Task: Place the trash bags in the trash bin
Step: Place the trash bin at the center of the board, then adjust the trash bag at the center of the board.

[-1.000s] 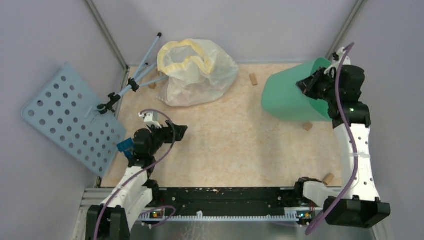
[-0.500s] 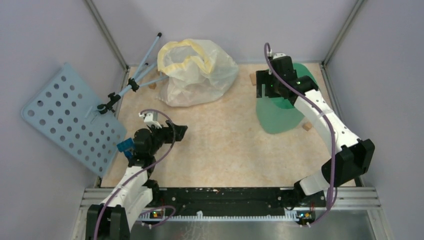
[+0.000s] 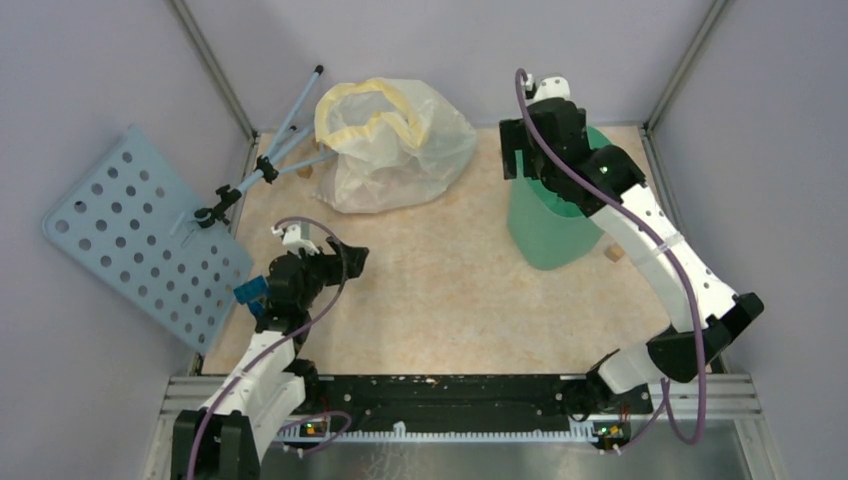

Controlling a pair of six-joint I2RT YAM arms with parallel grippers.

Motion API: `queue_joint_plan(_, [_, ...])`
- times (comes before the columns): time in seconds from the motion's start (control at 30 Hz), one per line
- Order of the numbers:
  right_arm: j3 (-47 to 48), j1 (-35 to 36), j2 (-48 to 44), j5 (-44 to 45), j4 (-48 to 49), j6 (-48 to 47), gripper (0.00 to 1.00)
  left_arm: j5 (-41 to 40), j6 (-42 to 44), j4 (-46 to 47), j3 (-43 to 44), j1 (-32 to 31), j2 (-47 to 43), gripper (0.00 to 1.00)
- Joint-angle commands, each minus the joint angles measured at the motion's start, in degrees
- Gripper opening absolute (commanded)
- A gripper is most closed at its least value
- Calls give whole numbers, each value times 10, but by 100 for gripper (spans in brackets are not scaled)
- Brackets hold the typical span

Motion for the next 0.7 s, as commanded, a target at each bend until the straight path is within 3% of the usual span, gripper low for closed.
queue_joint_plan(0.0, [27,18,17,11,23,-38,85,-80,-39,-62,89,2,11,96])
queue_joint_plan(0.1, [47,34,49,-36,60,-52,79,-83,-47,-89,157,12,48,85])
queue_joint_plan(0.27, [136,44,139,-111,92,-68,61,-74,-63,-97,253,45,119,82])
queue_joint_plan(0.53, [274,51,291,-146,128,-85,69,-49,-89,-71,347,120,231,83])
queue_joint_plan(0.67, [352,52,364,-145,134,-95,79,-11,-100,-47,388,143,291,94])
